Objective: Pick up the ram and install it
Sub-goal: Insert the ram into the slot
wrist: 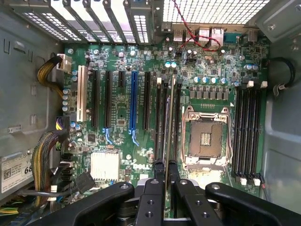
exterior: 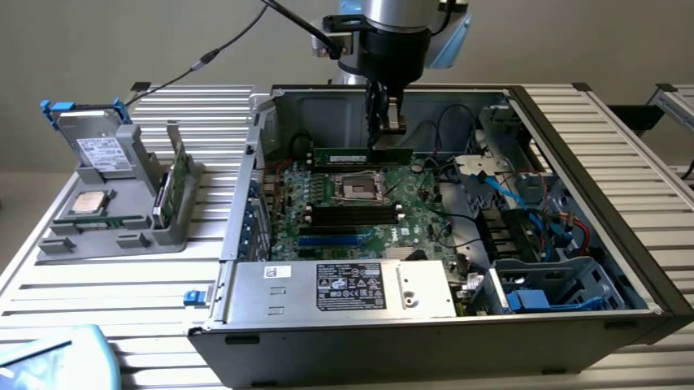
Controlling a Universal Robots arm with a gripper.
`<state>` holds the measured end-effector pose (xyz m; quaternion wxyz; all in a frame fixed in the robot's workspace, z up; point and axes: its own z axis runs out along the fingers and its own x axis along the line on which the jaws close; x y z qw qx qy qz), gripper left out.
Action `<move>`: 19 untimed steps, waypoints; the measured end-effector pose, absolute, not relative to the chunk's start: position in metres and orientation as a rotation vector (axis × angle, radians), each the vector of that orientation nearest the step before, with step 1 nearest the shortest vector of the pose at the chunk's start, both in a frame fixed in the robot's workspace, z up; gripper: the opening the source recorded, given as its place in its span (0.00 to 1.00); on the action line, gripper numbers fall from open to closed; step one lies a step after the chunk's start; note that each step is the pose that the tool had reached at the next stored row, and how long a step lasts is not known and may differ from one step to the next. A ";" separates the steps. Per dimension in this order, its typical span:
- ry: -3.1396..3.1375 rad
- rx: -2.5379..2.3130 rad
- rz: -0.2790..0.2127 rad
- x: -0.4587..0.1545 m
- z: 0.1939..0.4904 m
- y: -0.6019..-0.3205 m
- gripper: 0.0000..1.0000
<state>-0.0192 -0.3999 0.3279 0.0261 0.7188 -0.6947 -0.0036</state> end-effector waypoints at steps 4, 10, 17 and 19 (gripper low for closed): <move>-2.147 2.222 -0.011 -0.019 0.326 -0.400 0.14; -2.147 2.221 -0.010 -0.019 0.316 -0.400 0.14; -2.147 2.221 -0.010 -0.024 0.303 -0.400 0.14; -2.147 2.221 -0.010 -0.026 0.299 -0.400 0.14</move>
